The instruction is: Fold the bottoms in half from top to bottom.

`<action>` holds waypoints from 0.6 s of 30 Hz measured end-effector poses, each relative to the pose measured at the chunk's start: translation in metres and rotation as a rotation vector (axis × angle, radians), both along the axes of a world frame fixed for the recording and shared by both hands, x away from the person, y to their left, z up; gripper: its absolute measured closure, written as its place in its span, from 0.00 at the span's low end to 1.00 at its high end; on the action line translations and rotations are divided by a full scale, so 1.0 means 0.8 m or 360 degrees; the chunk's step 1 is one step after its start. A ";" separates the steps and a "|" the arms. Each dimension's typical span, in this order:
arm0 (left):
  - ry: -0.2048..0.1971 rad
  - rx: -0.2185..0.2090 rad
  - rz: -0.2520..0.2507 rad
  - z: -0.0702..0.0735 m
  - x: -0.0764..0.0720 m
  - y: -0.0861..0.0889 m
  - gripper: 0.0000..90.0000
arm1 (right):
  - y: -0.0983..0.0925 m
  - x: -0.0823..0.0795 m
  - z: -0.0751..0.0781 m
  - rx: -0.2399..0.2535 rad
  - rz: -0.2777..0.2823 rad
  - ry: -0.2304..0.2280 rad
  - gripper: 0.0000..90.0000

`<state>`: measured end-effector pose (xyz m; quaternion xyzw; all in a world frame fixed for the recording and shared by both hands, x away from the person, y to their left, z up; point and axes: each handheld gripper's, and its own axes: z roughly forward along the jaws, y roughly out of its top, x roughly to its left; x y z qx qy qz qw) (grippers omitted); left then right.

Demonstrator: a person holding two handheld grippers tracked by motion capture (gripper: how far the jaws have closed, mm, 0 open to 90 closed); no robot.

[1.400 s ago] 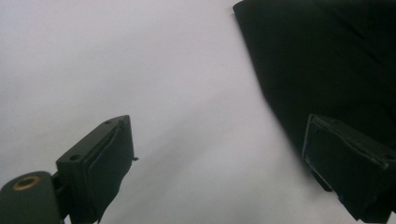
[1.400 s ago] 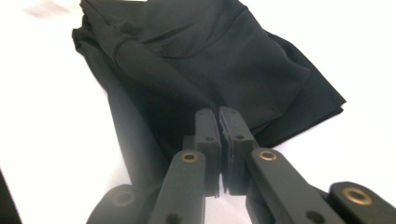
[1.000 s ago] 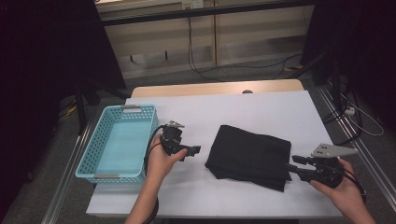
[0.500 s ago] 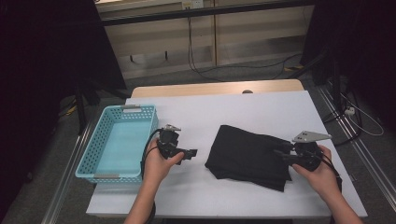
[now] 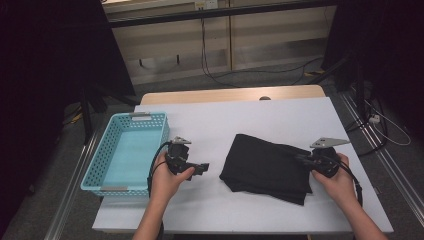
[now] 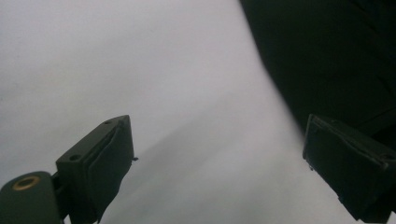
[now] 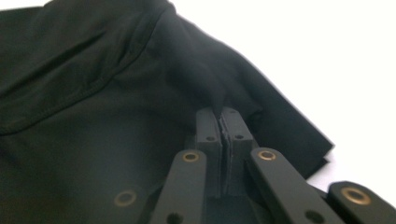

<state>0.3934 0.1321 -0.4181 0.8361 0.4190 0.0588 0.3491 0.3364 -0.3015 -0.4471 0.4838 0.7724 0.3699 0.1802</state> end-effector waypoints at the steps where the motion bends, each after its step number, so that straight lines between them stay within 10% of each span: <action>1: 0.0006 -0.0005 -0.0010 0.000 0.000 0.000 0.10 | -0.004 -0.001 0.004 0.0019 -0.0010 -0.0015 0.98; 18: 0.0053 -0.0093 -0.0120 -0.009 -0.006 -0.031 0.08 | -0.004 -0.016 0.010 0.0056 -0.0104 -0.0086 0.40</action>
